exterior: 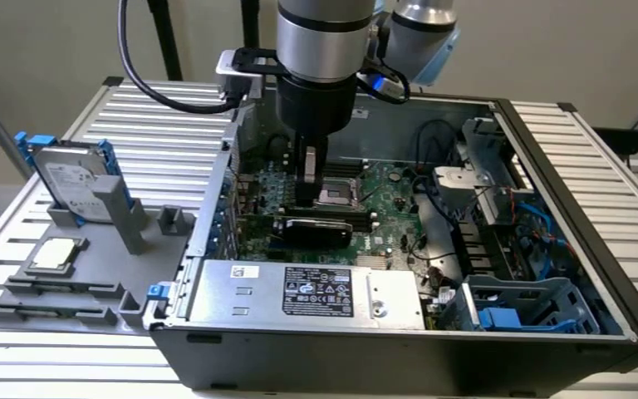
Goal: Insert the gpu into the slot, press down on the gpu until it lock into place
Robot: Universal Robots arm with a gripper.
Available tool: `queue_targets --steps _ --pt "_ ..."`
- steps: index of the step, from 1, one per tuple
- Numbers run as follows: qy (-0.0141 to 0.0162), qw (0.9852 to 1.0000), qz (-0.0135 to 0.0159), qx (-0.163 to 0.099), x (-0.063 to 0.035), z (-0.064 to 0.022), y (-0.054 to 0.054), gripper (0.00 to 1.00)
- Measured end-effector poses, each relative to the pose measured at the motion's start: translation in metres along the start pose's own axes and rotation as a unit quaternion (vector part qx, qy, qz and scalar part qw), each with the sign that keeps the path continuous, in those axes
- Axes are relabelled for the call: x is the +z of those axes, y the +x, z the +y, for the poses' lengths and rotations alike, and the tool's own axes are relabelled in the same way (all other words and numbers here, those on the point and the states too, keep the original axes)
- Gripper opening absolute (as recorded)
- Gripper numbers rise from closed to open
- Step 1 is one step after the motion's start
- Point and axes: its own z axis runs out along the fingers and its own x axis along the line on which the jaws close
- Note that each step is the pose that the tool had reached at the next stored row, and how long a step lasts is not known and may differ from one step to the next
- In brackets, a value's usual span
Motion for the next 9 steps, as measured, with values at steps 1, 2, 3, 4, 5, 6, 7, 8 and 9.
queue_targets --steps 1,2,3,4,5,6,7,8,9 --pt "-0.0001 1.0000 0.0001 0.000 -0.0007 0.0000 0.0000 0.33" --pt "0.0000 1.0000 -0.0004 0.000 -0.0006 0.0001 0.0000 0.33" --pt "0.0000 1.0000 -0.0003 0.000 -0.0006 0.0001 0.0000 0.33" --pt "-0.0001 1.0000 -0.0003 0.000 -0.0006 0.0001 0.0000 0.33" --pt "-0.0001 1.0000 -0.0003 0.000 -0.0006 0.0001 0.0000 0.33" --pt "0.0000 1.0000 -0.0003 0.000 -0.0006 0.0000 0.0000 0.33" --pt "-0.0001 1.0000 -0.0003 0.000 -0.0006 0.0000 0.0000 0.33" --pt "-0.0001 1.0000 -0.0003 0.000 -0.0007 0.0001 0.0000 0.33" --pt "-0.0001 1.0000 -0.0002 0.000 -0.0007 0.0001 0.0000 0.33"
